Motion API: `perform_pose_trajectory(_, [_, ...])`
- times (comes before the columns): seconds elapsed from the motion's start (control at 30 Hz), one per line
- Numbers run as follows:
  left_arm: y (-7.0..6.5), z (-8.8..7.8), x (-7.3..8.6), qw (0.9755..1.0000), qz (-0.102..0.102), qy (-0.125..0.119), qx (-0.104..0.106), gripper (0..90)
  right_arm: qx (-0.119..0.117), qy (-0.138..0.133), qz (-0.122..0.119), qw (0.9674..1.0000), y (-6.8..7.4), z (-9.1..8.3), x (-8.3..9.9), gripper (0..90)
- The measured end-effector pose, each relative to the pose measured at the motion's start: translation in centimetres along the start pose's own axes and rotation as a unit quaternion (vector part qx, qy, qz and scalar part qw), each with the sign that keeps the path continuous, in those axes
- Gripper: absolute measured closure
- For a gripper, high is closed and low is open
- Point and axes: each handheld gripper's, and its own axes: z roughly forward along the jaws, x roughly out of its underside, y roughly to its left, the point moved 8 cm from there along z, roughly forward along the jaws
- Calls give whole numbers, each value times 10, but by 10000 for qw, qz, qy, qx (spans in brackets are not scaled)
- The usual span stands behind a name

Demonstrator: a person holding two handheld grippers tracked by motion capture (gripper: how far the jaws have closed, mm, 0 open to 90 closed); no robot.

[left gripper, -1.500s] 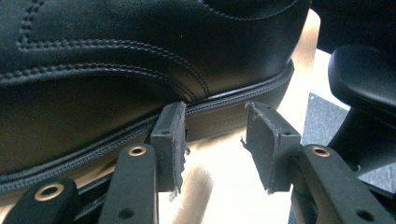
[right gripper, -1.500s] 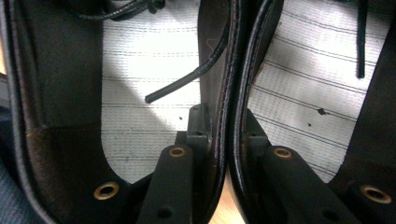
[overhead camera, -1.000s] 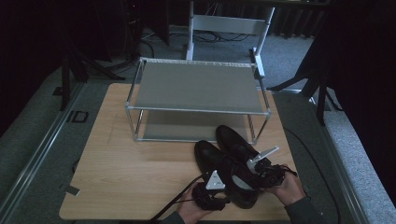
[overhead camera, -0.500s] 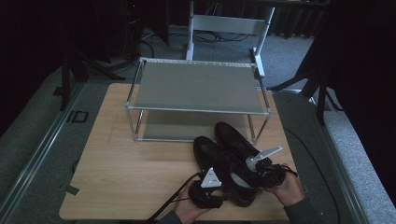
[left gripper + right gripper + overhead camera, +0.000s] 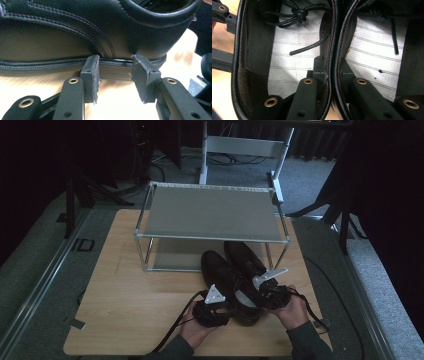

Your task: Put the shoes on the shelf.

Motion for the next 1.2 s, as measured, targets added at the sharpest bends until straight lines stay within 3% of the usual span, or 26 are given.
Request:
perform_pose_trajectory(0.3, [24,4,-7,9997,-151,-104,-188,570,104,-92,322,9994,-6,14,-17,811])
perform_pose_trajectory(0.5, [41,3,-16,9993,-181,-183,-282,571,237,-302,617,9974,-11,20,-31,812])
perform_pose_trajectory(0.77, [58,7,-22,9988,-165,-194,-423,579,549,-223,659,9961,-16,27,-47,812])
perform_pose_trajectory(1.07, [73,7,-31,9979,-184,-260,-564,585,499,-310,940,9938,-22,35,-60,812])
perform_pose_trajectory(1.2, [80,8,-33,9975,-196,-269,-627,591,639,-341,851,9937,-25,37,-69,812])
